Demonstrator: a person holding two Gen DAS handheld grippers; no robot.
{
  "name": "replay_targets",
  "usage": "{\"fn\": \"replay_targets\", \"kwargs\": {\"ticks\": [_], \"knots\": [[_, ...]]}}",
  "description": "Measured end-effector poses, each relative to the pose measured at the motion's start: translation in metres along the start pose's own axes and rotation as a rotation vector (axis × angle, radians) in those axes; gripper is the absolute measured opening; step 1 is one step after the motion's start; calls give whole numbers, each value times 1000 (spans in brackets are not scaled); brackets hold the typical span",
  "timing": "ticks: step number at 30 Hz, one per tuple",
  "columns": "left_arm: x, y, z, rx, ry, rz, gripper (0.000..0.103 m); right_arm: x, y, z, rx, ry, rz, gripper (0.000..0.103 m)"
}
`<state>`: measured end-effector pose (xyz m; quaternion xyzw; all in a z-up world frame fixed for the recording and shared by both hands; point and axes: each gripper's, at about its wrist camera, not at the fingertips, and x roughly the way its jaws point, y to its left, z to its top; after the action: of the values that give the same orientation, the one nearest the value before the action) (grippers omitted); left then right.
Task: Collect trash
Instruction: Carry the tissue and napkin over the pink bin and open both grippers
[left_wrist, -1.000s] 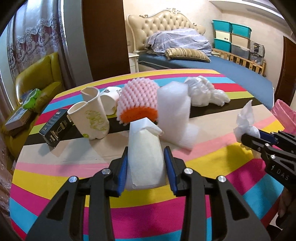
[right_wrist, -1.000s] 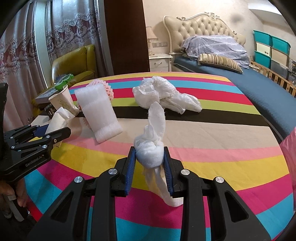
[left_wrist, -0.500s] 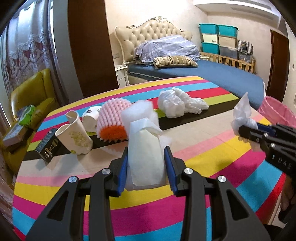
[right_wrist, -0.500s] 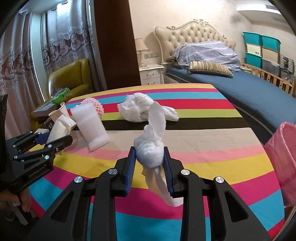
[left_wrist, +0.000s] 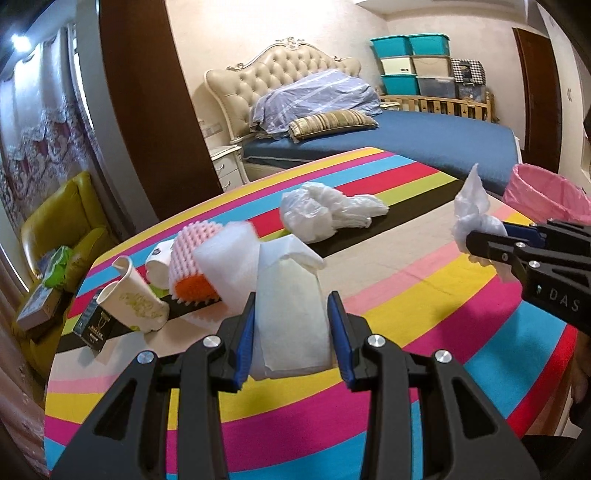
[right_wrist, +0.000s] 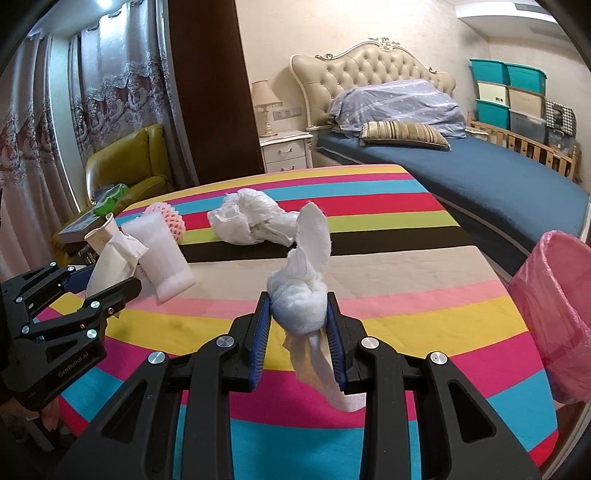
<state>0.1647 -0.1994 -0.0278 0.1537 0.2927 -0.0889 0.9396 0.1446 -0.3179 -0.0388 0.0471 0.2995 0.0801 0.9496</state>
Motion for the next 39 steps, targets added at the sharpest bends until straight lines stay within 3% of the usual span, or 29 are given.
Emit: {"fn": "replay_targets", "kwargs": {"ticks": [24, 30, 39], "knots": [[9, -52, 16, 117, -7, -81, 36, -22, -43, -2, 61, -45, -77, 29], [16, -80, 36, 109, 15, -243, 36, -45, -86, -1, 111, -88, -175, 29], [16, -156, 74, 142, -1, -538, 36, -92, -178, -13, 227, -131, -354, 29]]}}
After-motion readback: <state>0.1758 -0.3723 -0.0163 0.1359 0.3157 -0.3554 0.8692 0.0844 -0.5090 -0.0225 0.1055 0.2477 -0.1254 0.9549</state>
